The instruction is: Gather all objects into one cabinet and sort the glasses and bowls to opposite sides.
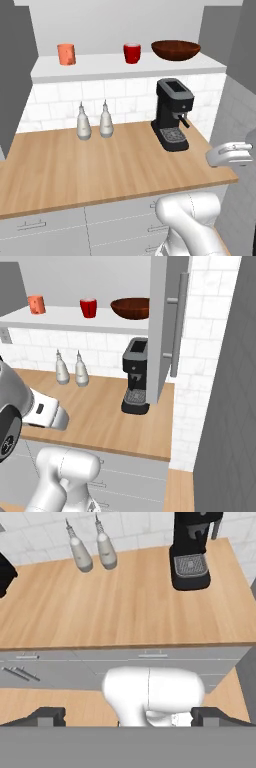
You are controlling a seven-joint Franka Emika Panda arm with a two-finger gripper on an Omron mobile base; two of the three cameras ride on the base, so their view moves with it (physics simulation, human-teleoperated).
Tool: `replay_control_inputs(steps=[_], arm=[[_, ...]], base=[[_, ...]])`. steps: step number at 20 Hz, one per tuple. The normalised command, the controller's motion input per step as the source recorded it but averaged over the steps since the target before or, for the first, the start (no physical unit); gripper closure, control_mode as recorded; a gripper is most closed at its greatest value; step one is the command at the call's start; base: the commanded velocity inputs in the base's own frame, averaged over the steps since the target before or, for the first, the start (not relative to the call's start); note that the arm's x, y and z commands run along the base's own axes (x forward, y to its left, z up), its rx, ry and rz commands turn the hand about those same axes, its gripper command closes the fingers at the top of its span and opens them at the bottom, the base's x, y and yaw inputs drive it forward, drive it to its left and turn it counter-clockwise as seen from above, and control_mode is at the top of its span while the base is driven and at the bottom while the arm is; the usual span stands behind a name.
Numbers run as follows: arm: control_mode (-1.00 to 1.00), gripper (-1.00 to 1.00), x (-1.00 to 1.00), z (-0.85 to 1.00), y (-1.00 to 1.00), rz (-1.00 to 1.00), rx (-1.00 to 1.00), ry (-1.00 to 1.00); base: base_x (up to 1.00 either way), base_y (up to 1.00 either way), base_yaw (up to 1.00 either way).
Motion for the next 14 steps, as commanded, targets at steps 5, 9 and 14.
replay_control_inputs(steps=[5,9,14], arm=[[-1.0,-1.0,-0.03,0.0,0.13,0.0,-0.01,0.0],[1.0,-1.0,0.0,0.0,0.0,0.0,0.0,0.0],[1.0,-1.0,0.0,0.0,0.0,0.0,0.0,0.0]], base=[[0.0,0.0,0.0],[0.0,0.0,0.0],[-0.42,0.11,-0.01]])
